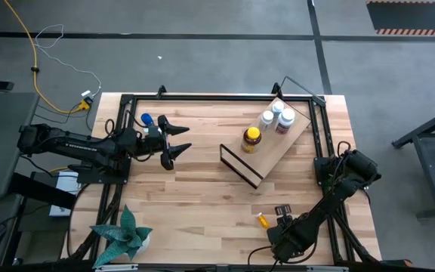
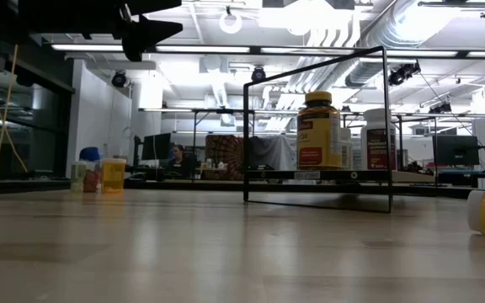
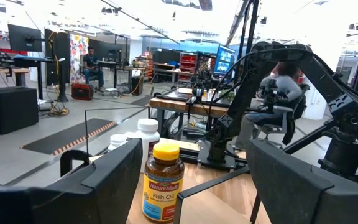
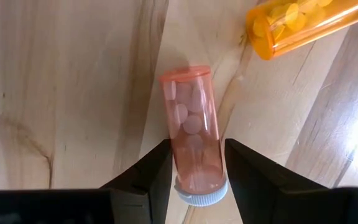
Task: Pick and place medicine bottles onto shelf by color
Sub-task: Put the red pill bottle on the shelf
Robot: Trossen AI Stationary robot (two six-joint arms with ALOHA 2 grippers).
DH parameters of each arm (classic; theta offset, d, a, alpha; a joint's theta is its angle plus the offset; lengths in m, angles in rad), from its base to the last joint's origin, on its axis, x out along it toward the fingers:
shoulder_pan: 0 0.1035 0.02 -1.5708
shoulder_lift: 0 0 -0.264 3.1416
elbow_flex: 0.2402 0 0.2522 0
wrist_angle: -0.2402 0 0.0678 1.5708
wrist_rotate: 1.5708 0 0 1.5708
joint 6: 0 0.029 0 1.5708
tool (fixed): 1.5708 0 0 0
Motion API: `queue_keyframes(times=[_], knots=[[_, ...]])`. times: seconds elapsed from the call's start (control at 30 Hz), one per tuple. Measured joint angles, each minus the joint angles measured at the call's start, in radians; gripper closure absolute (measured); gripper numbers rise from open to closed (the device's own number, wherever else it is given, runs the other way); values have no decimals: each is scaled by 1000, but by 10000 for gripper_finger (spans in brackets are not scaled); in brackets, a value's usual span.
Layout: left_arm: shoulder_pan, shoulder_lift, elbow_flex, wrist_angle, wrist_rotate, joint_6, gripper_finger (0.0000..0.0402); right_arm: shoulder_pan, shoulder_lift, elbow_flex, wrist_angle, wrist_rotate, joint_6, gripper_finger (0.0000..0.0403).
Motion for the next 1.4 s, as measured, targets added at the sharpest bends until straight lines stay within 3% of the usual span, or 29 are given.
queue_keyframes(times=[0.2,0.47,0.83,1.4], knots=[[0,0,0,0,0,0,124,0,0,0,4,0,0,270],[0,0,0,0,0,0,124,0,0,0,5,0,8,311],[0,0,0,0,0,0,124,0,0,0,-3,-1,8,290],[0,0,0,0,0,0,124,0,-2,3,-11,-17,35,288]])
